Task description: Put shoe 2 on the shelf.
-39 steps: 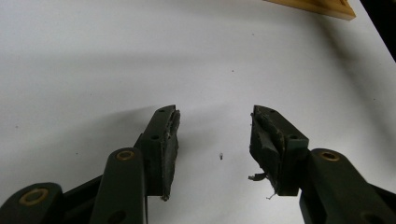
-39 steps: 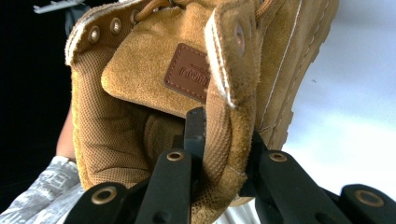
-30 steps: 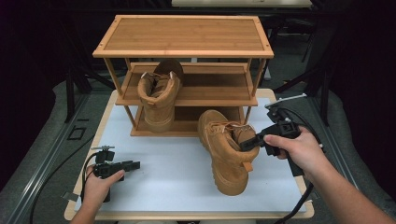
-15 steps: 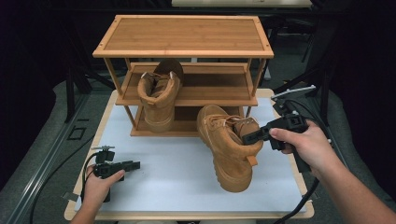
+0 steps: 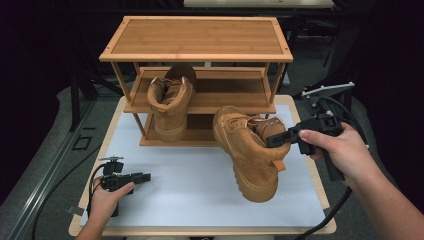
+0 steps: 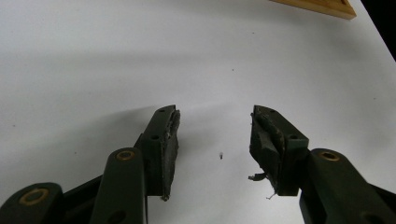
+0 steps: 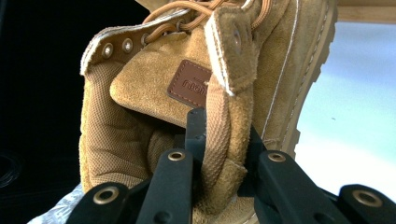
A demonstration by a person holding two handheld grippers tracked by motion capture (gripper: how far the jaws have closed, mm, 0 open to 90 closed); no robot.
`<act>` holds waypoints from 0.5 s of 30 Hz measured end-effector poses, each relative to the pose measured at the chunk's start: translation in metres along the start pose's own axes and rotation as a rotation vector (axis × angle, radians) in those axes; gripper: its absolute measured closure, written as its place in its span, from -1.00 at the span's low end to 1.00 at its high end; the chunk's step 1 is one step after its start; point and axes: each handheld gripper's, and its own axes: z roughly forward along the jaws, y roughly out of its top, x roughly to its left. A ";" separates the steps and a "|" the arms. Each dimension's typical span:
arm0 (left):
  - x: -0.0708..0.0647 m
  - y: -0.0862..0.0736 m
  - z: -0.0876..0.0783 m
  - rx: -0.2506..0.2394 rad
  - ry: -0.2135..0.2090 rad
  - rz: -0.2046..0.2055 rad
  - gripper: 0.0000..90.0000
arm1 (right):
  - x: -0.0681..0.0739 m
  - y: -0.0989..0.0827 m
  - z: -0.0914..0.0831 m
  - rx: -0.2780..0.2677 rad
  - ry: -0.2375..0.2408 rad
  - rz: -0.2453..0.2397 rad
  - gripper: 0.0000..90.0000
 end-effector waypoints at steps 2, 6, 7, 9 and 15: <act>0.001 0.000 0.000 -0.001 0.002 0.000 0.13 | 0.003 0.000 -0.002 -0.018 -0.003 -0.010 0.78; 0.001 0.000 0.000 0.001 0.003 0.000 0.13 | 0.009 0.002 -0.010 -0.029 0.007 -0.025 0.78; 0.001 0.000 0.000 0.002 0.000 -0.001 0.13 | 0.009 0.003 -0.011 -0.036 0.008 -0.024 0.78; 0.000 0.000 0.001 0.005 0.002 0.003 0.13 | 0.009 0.007 -0.011 -0.047 0.013 -0.018 0.78; 0.002 0.000 0.000 0.001 0.002 0.000 0.13 | 0.006 0.025 -0.007 -0.080 0.016 -0.009 0.78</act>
